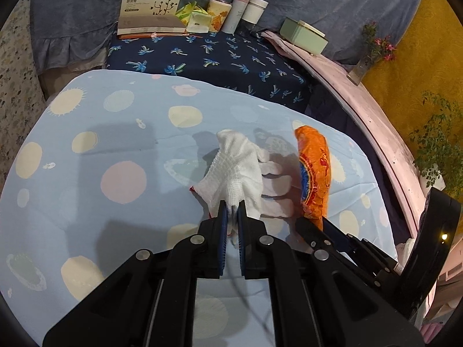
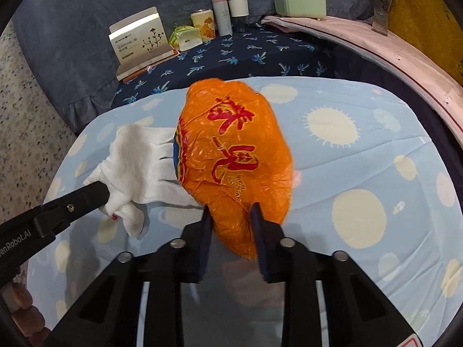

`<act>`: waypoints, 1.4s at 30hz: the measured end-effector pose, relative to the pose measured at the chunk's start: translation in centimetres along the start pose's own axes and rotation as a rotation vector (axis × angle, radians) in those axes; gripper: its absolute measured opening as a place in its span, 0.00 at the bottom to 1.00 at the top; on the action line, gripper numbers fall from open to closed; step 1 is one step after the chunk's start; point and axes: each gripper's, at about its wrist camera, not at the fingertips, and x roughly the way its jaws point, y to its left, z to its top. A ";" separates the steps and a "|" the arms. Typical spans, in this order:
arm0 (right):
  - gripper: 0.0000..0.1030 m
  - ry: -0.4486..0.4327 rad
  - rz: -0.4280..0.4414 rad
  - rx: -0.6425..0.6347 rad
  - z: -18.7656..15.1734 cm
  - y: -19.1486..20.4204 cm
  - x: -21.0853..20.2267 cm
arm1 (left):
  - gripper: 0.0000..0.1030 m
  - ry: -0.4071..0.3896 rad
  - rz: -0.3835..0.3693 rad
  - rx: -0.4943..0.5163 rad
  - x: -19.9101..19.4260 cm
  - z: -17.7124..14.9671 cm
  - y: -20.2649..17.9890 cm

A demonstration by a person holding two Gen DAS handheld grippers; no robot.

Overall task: Collect trash
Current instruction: 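Grasp the white glove with the left tool while the right tool grasps the orange plastic bag, then carry the white glove with the left tool while the right tool carries the orange bag over the bin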

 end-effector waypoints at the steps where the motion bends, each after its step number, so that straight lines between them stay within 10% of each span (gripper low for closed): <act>1: 0.18 -0.005 0.004 0.006 0.1 -0.2 -0.3 | 0.06 -0.001 -0.003 0.007 -0.1 -0.1 -0.4; 42: 0.17 -0.374 -0.150 0.287 -6.9 -19.3 -28.1 | 0.06 -0.073 -0.264 0.464 -10.9 -9.1 -30.1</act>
